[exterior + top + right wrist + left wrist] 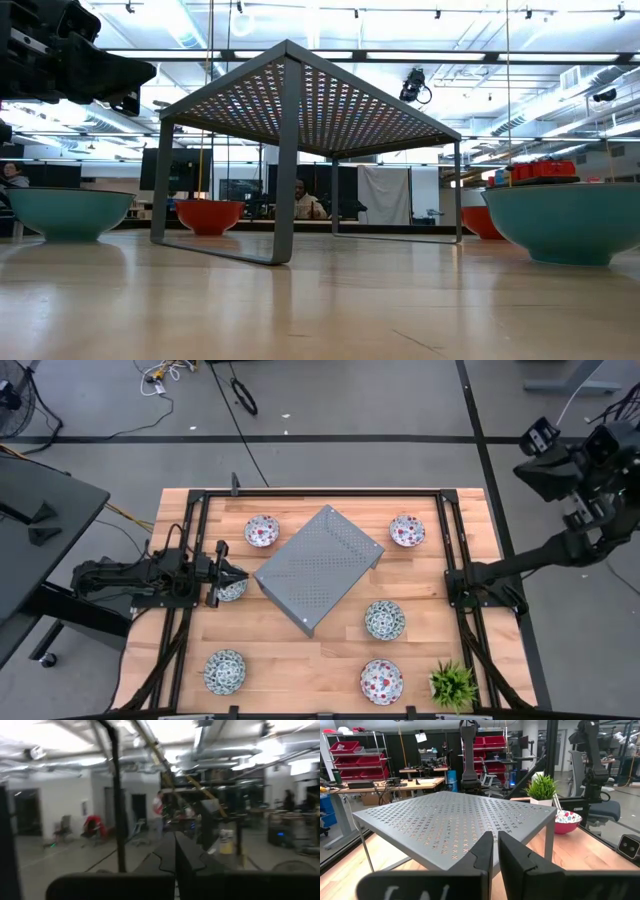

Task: Pick & Place Mini bowls
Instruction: Put the bottom red patterned bowl on the shelf

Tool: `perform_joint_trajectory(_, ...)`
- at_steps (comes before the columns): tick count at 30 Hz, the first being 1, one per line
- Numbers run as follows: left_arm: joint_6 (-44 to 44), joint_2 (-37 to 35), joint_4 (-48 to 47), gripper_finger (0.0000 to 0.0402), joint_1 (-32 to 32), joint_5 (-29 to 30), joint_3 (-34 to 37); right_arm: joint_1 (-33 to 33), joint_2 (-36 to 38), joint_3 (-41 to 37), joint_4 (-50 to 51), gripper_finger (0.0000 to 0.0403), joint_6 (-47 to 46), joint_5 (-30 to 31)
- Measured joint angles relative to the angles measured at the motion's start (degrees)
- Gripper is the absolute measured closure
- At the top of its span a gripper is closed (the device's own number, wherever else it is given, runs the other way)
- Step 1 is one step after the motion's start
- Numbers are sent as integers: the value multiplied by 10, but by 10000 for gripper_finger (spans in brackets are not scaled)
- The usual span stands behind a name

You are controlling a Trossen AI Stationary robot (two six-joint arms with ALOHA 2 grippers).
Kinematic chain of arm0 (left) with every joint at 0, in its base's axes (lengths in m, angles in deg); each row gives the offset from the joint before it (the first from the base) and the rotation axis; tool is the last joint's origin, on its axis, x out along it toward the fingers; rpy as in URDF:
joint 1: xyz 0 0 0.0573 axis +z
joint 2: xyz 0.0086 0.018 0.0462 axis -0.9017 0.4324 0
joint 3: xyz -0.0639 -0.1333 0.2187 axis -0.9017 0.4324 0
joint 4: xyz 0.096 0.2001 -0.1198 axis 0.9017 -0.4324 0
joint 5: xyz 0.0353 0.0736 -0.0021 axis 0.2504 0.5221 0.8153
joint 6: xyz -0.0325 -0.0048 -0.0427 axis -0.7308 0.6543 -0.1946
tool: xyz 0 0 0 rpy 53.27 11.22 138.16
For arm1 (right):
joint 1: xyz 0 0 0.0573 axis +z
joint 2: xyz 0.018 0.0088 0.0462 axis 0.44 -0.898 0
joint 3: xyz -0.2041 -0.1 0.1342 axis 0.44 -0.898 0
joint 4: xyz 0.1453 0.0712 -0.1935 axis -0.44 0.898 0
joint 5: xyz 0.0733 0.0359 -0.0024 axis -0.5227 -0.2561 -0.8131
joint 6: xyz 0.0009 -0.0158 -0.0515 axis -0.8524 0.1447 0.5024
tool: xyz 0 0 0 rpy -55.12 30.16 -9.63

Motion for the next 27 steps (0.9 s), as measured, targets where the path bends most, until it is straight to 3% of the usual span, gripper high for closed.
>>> perform_joint_trajectory(5,0,0,0,372,0,0,0,0,-21,30,31,403,16,-50)
perform_joint_trajectory(23,0,0,0,372,0,0,0,0,-71,38,221,403,35,-47)
perform_joint_trajectory(27,0,0,0,372,0,0,0,0,-76,38,272,403,51,-80)
